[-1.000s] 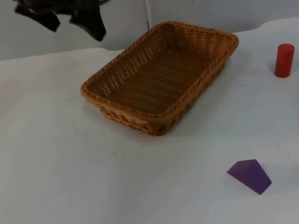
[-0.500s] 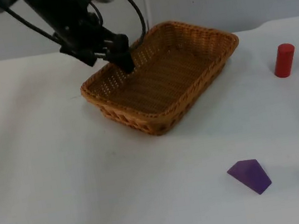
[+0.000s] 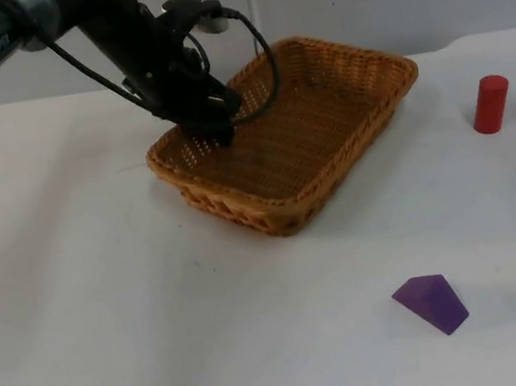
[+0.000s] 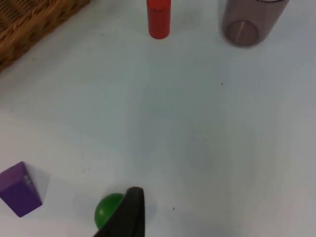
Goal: Pick up the basket with the left hand and place the triangular block into the basket with the right hand.
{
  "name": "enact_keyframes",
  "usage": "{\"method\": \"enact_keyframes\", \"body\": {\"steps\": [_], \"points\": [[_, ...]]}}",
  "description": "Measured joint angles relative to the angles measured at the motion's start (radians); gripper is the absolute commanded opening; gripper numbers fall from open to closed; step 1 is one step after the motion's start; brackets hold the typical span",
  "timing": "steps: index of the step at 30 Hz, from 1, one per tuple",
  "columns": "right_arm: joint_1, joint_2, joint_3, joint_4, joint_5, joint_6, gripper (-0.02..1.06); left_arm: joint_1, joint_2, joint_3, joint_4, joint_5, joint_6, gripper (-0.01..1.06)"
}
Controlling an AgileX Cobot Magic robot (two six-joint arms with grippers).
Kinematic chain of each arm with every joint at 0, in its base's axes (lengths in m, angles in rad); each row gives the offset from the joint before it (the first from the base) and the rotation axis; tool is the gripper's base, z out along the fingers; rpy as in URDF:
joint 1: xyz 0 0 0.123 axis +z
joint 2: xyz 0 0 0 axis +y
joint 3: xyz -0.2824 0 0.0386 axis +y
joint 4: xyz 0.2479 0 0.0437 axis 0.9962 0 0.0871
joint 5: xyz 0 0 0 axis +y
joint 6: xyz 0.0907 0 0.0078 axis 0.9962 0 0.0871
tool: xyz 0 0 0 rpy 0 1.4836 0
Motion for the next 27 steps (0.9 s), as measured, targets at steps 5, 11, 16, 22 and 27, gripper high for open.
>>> {"method": "enact_keyframes", "body": {"steps": [5, 11, 16, 22, 27], "points": [[0.0, 0.0, 0.0, 0.0, 0.0, 0.003, 1.05, 0.002, 0.002, -0.002, -0.008, -0.023, -0.008, 0.0], [0.0, 0.0, 0.0, 0.0, 0.0, 0.003, 1.05, 0.0, -0.003, -0.028, 0.009, 0.017, -0.037, 0.0], [0.0, 0.0, 0.0, 0.0, 0.0, 0.003, 1.05, 0.0, -0.083, -0.051, 0.048, 0.063, -0.066, 0.0], [0.0, 0.0, 0.0, 0.0, -0.002, 0.003, 1.05, 0.0, -0.22, -0.031, 0.09, 0.067, -0.138, 0.0], [0.0, 0.0, 0.0, -0.002, -0.004, 0.0, 1.05, 0.0, -0.377, 0.056, 0.09, 0.065, -0.207, 0.0]]}}
